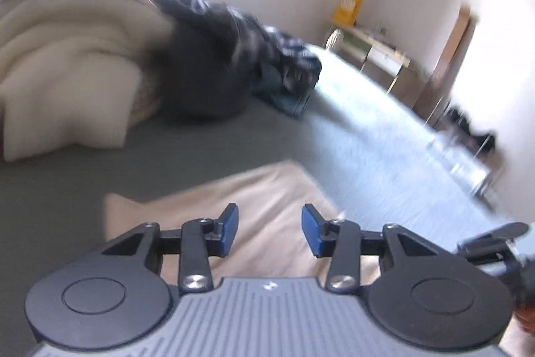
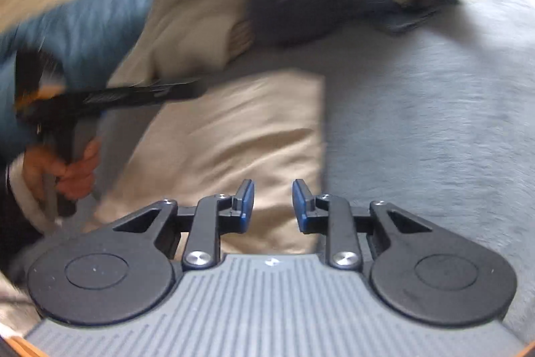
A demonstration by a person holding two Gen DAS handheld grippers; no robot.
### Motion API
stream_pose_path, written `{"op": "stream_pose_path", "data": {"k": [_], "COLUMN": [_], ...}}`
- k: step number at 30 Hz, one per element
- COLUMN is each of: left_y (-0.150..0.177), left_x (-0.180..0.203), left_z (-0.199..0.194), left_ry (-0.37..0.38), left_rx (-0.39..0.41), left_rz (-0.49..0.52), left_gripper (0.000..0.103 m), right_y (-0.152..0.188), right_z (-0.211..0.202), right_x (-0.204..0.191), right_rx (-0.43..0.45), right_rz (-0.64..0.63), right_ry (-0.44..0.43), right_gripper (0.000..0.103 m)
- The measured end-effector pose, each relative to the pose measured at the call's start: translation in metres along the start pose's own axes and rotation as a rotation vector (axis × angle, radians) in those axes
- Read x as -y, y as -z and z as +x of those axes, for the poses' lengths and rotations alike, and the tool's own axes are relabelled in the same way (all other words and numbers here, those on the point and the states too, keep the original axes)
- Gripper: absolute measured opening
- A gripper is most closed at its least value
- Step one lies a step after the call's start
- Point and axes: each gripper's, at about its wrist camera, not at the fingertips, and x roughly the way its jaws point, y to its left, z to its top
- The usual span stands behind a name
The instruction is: Fold clothes
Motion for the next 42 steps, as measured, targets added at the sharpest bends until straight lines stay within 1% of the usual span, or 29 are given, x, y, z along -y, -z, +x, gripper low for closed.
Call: {"op": "stream_pose_path", "data": {"k": [1,2,3,4,6,7,9,12,13,14,15,17,18,19,20,23,24,26,28,31,32,33,35,36,39,42], "left_y": [0.006,0.011,0.013,0.013,0.014,0.014,0.016,0.017,0.017,0.017,0.018,0.020,0.020,0.021,0.021,0.021,0.021,0.021,0.020,0.021,0.022,0.022,0.022,0.022,0.024,0.024], "left_x": [-0.002,-0.006,-0.010,-0.015,-0.022,-0.024,-0.025,-0.026,-0.026,-0.027,-0.028,-0.031,-0.033,-0.034,-0.035,-0.032,-0.032,-0.032,-0.031,-0.031,-0.031,-0.032,-0.032,-0.032,-0.034,-0.035], "left_z": [0.010,0.019,0.022,0.021,0.020,0.020,0.021,0.022,0.021,0.021,0.022,0.023,0.024,0.025,0.025,0.026,0.026,0.026,0.027,0.027,0.027,0.027,0.027,0.027,0.028,0.028], "left_ry": [-0.036,-0.061,-0.059,-0.046,-0.039,-0.037,-0.036,-0.044,-0.046,-0.045,-0.042,-0.036,-0.033,-0.029,-0.027,-0.038,-0.039,-0.039,-0.041,-0.044,-0.043,-0.041,-0.038,-0.036,-0.030,-0.027], "left_rx": [-0.018,-0.032,-0.027,-0.019,-0.016,-0.016,-0.014,-0.006,-0.004,-0.002,0.001,0.006,0.010,0.015,0.019,0.025,0.025,0.026,0.026,0.028,0.028,0.028,0.029,0.030,0.037,0.041], "left_rz": [0.002,-0.009,-0.029,-0.052,-0.080,-0.086,-0.090,-0.077,-0.074,-0.078,-0.085,-0.105,-0.112,-0.118,-0.120,-0.106,-0.104,-0.102,-0.101,-0.094,-0.094,-0.096,-0.096,-0.095,-0.097,-0.102], "left_gripper": [0.034,0.024,0.024,0.024,0.023,0.023,0.023,0.023,0.023,0.023,0.021,0.020,0.019,0.019,0.019,0.019,0.019,0.019,0.019,0.019,0.019,0.019,0.019,0.019,0.019,0.019], "right_y": [0.009,0.022,0.032,0.033,0.024,0.019,0.007,-0.019,-0.024,-0.026,-0.021,0.005,0.015,0.018,0.018,0.019,0.016,0.000,-0.021,-0.053,-0.059,-0.060,-0.050,-0.039,-0.018,-0.006], "right_z": [0.014,0.025,0.025,0.021,0.011,0.008,0.000,-0.007,-0.001,0.009,0.020,0.045,0.049,0.043,0.039,0.029,0.025,0.016,0.014,0.032,0.045,0.058,0.076,0.077,0.062,0.043], "right_x": [-0.004,-0.003,-0.004,-0.005,-0.003,0.000,0.005,0.013,0.015,0.018,0.020,0.021,0.018,0.012,0.010,0.015,0.016,0.014,0.018,0.031,0.036,0.042,0.048,0.049,0.050,0.057], "right_rx": [-0.076,-0.125,-0.118,-0.117,-0.156,-0.161,-0.126,0.010,0.027,0.020,-0.006,-0.108,-0.132,-0.133,-0.155,-0.217,-0.220,-0.180,-0.099,0.021,0.033,0.017,-0.046,-0.050,-0.092,-0.141], "right_rz": [-0.019,-0.022,-0.044,-0.067,-0.058,-0.045,-0.022,0.010,0.023,0.040,0.051,0.056,0.031,-0.006,-0.011,0.009,0.013,0.008,0.022,0.082,0.114,0.147,0.176,0.169,0.165,0.225], "right_ry": [0.012,0.026,0.033,0.033,0.027,0.024,0.032,0.049,0.055,0.052,0.045,0.023,0.023,0.032,0.035,0.018,0.015,0.025,0.031,0.020,0.010,-0.003,-0.013,-0.014,-0.002,0.023], "right_gripper": [0.023,0.023,0.023,0.023,0.023,0.023,0.023,0.023,0.024,0.025,0.025,0.024,0.024,0.025,0.025,0.025,0.025,0.024,0.024,0.025,0.025,0.025,0.024,0.024,0.024,0.026]}}
